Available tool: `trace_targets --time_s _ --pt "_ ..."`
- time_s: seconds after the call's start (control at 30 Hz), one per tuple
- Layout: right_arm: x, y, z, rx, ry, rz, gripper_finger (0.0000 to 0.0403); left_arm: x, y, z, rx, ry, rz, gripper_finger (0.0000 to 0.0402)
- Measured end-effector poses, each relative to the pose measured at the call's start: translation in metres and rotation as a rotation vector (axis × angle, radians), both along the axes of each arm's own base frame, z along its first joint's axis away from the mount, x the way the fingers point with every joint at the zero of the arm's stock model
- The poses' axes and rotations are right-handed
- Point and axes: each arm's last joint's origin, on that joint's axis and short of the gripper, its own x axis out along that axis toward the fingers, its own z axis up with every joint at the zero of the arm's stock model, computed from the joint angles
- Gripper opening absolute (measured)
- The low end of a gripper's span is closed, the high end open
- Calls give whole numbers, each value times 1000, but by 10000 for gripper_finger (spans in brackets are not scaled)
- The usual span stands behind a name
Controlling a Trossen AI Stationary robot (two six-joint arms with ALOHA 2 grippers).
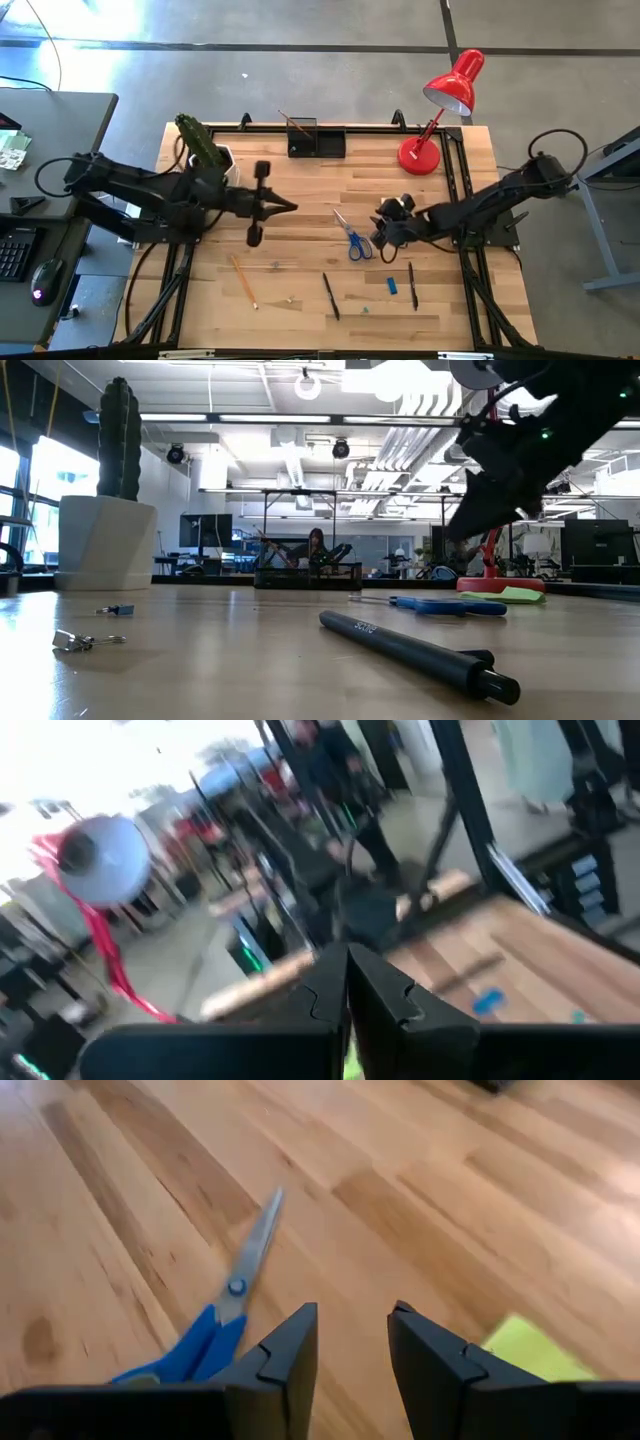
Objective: Pick and place office supplies into organizer
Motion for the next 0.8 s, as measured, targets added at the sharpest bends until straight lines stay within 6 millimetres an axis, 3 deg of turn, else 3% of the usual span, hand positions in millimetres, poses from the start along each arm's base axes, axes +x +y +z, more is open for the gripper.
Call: trace_targets --time_s 0.17,0.4,0.53,0.63,0.8 --pt "-6 11 -3 29 15 2 117 24 -2 -5 0 150 -38 3" --pt "-14 28 -3 -60 -6 39 117 51 -7 -17 74 213 -61 3" --pt "-22 45 -2 -80 -38 80 117 56 -18 -6 150 153 -2 3" --pt "-30 59 1 -178 -102 99 117 55 -28 -7 92 159 20 3" --pt "-41 73 5 -343 -196 91 117 55 -43 -13 -52 196 -91 3"
